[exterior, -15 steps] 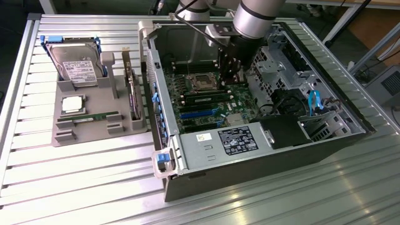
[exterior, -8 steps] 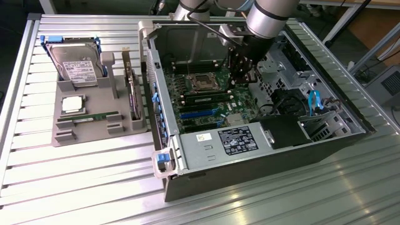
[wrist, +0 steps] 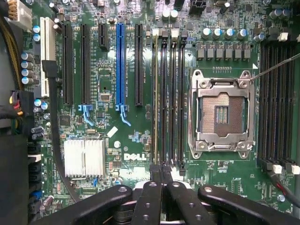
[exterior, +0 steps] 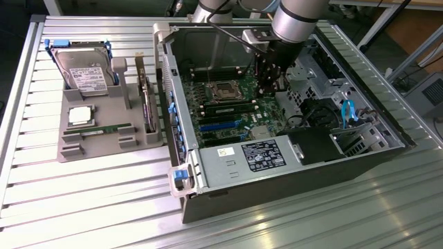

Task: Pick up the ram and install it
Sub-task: 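Insert the ram into the slot, then press down the ram until it locks into place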

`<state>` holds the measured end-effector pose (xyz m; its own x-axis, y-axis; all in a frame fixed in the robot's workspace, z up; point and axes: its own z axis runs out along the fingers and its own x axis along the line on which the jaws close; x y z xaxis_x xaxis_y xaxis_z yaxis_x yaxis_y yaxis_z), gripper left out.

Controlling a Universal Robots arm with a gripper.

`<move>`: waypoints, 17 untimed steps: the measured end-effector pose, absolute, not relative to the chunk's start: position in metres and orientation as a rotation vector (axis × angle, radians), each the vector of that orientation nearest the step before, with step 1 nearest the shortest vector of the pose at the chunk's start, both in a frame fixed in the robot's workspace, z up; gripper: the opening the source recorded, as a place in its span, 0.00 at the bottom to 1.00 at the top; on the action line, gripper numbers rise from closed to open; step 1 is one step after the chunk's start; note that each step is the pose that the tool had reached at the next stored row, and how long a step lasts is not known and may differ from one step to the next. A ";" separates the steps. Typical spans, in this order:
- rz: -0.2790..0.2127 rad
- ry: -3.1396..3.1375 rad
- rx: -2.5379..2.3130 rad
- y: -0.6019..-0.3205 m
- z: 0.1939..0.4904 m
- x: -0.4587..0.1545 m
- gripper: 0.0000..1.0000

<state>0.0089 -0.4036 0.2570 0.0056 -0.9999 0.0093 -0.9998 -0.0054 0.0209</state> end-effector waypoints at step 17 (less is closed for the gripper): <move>-0.023 -2.193 2.205 -0.404 0.267 0.034 0.10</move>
<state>0.0343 -0.4035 0.2675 0.0056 -0.9999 0.0119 -0.9994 -0.0052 0.0329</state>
